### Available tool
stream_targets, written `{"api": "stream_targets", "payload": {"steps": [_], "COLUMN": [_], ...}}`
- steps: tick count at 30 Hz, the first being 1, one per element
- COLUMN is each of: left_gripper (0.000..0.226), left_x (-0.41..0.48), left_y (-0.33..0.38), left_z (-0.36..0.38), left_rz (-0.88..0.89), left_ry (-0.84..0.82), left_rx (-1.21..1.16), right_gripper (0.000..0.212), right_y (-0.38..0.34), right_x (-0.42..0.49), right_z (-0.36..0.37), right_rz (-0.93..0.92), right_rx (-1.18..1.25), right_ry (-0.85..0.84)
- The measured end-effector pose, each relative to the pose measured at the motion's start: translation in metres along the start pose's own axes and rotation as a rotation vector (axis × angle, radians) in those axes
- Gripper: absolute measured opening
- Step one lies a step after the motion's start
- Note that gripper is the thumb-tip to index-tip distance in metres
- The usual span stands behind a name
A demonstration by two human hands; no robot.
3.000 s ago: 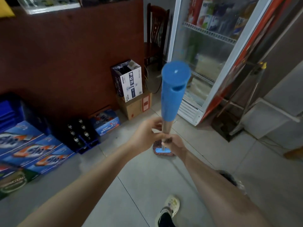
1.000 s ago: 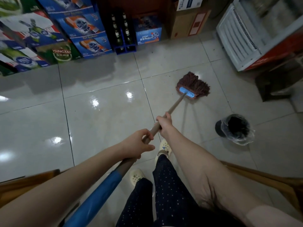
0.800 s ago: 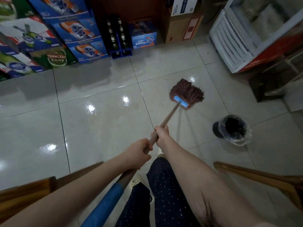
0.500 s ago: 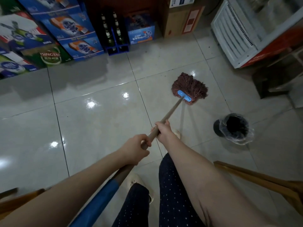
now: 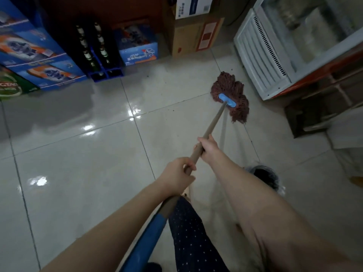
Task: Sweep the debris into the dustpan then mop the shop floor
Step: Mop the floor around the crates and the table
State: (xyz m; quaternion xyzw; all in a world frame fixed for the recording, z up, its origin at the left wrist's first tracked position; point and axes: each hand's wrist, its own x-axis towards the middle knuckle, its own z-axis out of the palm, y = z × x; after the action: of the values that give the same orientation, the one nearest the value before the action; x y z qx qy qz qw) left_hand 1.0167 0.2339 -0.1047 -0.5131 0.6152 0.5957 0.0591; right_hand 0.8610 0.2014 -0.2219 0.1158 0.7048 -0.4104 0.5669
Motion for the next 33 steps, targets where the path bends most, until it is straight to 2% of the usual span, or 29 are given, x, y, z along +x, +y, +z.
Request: {"api": "stream_targets", "payload": {"steps": [4, 9, 18, 23, 28, 33], "left_gripper": [0.019, 0.017, 0.021, 0.02, 0.02, 0.02], "left_x": [0.053, 0.055, -0.037, -0.111, -0.176, -0.205], "left_y": [0.035, 0.027, -0.025, -0.079, -0.136, -0.171], "left_z": [-0.027, -0.044, -0.047, -0.051, -0.061, -0.073], "left_rz": [0.051, 0.017, -0.007, -0.052, -0.092, -0.13], "left_ry": [0.002, -0.006, 0.07, 0.09, 0.14, 0.211], "left_rx": [0.026, -0.006, -0.027, -0.025, 0.027, -0.008], "right_gripper": [0.051, 0.061, 0.063, 0.065, 0.065, 0.068], "right_y": [-0.056, -0.056, 0.016, 0.096, 0.17, 0.203], "right_x": [0.033, 0.035, -0.033, -0.076, -0.12, -0.141], "right_z": [0.011, 0.027, 0.063, 0.087, 0.12, 0.151], "right_rz": [0.004, 0.007, -0.054, -0.035, 0.011, 0.043], "right_rx": [0.028, 0.033, 0.02, -0.043, -0.032, -0.073], "right_ry": [-0.02, -0.006, 0.027, -0.01, -0.103, -0.216]}}
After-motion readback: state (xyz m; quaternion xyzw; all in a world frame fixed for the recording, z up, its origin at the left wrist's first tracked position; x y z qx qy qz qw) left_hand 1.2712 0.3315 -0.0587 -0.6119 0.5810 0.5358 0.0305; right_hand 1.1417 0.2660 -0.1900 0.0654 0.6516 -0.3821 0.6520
